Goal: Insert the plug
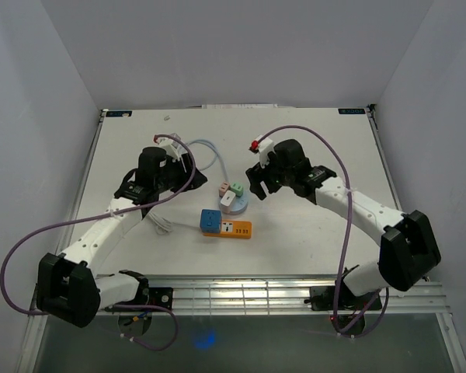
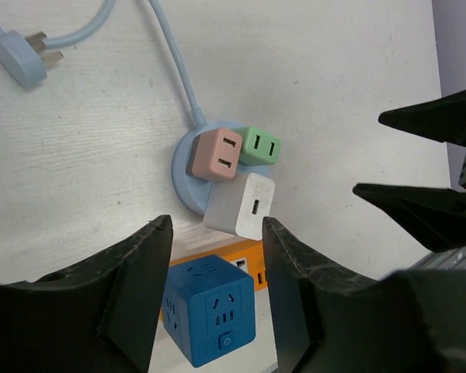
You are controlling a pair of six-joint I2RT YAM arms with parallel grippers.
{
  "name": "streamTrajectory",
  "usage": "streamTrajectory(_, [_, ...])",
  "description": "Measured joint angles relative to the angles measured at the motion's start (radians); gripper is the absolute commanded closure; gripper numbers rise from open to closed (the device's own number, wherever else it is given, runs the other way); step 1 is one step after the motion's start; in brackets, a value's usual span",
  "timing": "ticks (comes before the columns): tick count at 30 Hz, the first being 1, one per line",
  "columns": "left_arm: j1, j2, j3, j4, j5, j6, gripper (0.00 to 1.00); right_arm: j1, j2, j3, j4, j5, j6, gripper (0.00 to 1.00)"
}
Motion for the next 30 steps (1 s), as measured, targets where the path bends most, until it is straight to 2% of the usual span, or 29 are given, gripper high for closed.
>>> streamTrajectory(2, [0.0,-0.043,-0.012,0.005,-0.026,0.004,0.28,-0.005,-0.085,-0.079,0.068,0.013,0.04,0.15])
streamTrajectory(3, [0.0,-0.069,-0.021,0.009,-0.041,0.005,0.25,-0.005,-0.119,-0.112,0.095,0.021,0.052,0.11])
streamTrajectory(5, [0.0,-0.119,-0.05,0.023,-0.065,-0.001,0.2,-0.005,-0.194,-0.181,0.15,0.049,0.081,0.09])
streamTrajectory(12, [0.0,-0.308,-0.225,0.083,-0.098,-0.04,0.12,-0.007,-0.423,-0.407,0.298,0.235,0.165,0.04])
streamTrajectory(18, [0.0,-0.473,-0.348,0.099,-0.115,-0.07,0.03,-0.008,-0.626,-0.566,0.317,0.404,0.23,0.02])
streamTrajectory(21, [0.0,-0.584,-0.415,0.122,-0.137,-0.09,0.02,-0.009,-0.762,-0.633,0.333,0.44,0.255,0.06])
streamTrajectory(22, [0.0,-0.626,-0.441,0.13,-0.146,-0.099,0.02,-0.01,-0.804,-0.651,0.336,0.446,0.261,0.1])
streamTrajectory(30, [0.0,-0.875,-0.624,0.139,-0.22,-0.149,0.02,-0.01,-1.072,-0.784,0.361,0.53,0.333,0.11])
